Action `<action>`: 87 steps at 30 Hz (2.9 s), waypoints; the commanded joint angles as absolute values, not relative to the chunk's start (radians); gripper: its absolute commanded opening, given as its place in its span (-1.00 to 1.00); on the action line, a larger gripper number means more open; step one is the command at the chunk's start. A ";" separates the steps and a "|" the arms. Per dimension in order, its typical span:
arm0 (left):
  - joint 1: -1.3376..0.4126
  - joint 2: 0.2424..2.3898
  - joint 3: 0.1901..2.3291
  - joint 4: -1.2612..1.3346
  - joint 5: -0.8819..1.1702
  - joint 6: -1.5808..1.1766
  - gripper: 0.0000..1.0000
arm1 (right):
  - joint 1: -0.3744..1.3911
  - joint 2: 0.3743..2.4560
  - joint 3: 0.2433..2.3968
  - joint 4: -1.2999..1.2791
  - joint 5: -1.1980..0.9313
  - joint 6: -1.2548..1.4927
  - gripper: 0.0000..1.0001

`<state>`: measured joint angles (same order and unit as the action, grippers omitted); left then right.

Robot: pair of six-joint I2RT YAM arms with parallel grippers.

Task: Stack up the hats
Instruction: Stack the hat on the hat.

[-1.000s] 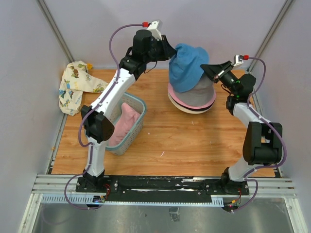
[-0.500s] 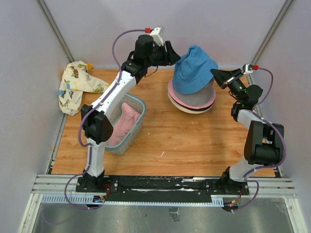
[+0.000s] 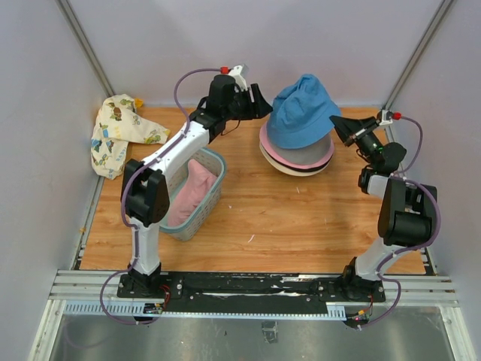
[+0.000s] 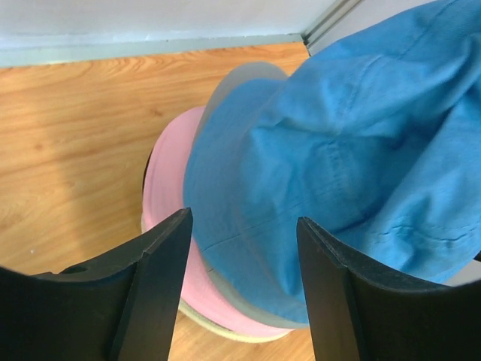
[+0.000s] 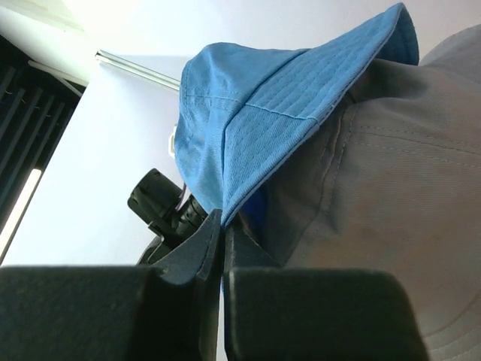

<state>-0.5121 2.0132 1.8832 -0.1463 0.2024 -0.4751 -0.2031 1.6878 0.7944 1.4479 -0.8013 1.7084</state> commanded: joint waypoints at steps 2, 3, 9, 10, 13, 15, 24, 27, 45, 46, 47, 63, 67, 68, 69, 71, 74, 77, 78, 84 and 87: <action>-0.468 1.935 1.758 0.061 0.269 -0.572 0.28 | -0.234 1.683 0.762 1.549 -0.833 1.699 -0.99; -0.465 1.933 1.746 0.076 0.278 -0.578 0.30 | -0.234 1.685 0.753 1.549 -0.834 1.695 -0.99; -0.455 1.937 1.691 0.152 0.317 -0.617 0.32 | -0.241 1.695 0.697 1.550 -0.838 1.660 -0.99; -0.453 1.941 1.686 0.160 0.326 -0.623 0.33 | -0.243 1.696 0.688 1.549 -0.838 1.655 -0.99; -0.451 1.953 1.683 0.165 0.336 -0.631 0.34 | -0.249 1.703 0.672 1.551 -0.840 1.641 -0.99; -0.450 1.963 1.682 0.173 0.347 -0.641 0.35 | -0.254 1.706 0.661 1.552 -0.842 1.629 -0.99; -0.449 1.990 1.668 0.238 0.393 -0.708 0.36 | -0.271 1.731 0.617 1.551 -0.828 1.597 -0.99; -0.449 2.005 1.677 0.252 0.404 -0.724 0.37 | -0.272 1.744 0.615 1.551 -0.823 1.593 -0.99; -0.449 2.101 1.697 0.312 0.442 -0.821 0.39 | -0.272 1.715 0.730 1.388 -0.836 1.523 -0.69; -0.449 2.101 1.696 0.316 0.439 -0.826 0.39 | -0.273 1.716 0.731 1.379 -0.834 1.520 -0.65; -0.449 2.103 1.692 0.320 0.435 -0.830 0.39 | -0.273 1.718 0.731 1.377 -0.832 1.518 -0.63; -0.417 2.082 1.496 0.615 0.416 -1.039 0.34 | -0.283 1.724 0.721 1.300 -0.802 1.449 -0.60; -0.417 2.102 1.487 0.679 0.427 -1.091 0.34 | -0.280 1.722 0.721 1.290 -0.805 1.441 -0.61; -0.417 2.109 1.493 0.687 0.433 -1.101 0.34 | -0.278 1.721 0.721 1.286 -0.805 1.437 -0.62; -0.417 2.118 1.500 0.690 0.440 -1.109 0.33 | -0.279 1.720 0.721 1.284 -0.805 1.435 -0.62; -0.417 2.132 1.512 0.692 0.449 -1.120 0.33 | -0.279 1.721 0.718 1.285 -0.805 1.434 -0.62; -0.417 2.146 1.521 0.672 0.451 -1.120 0.33 | -0.279 1.725 0.715 1.289 -0.802 1.434 -0.63; -0.418 2.160 1.523 0.668 0.454 -1.125 0.33 | -0.279 1.727 0.718 1.290 -0.801 1.434 -0.64; -0.419 2.167 1.525 0.674 0.456 -1.129 0.33 | -0.278 1.729 0.718 1.290 -0.801 1.434 -0.64; -0.433 2.215 1.580 0.683 0.482 -1.148 0.32 | -0.276 1.729 0.717 1.290 -0.801 1.433 -0.65; -0.439 2.229 1.603 0.684 0.486 -1.152 0.29 | -0.275 1.729 0.717 1.289 -0.801 1.430 -0.67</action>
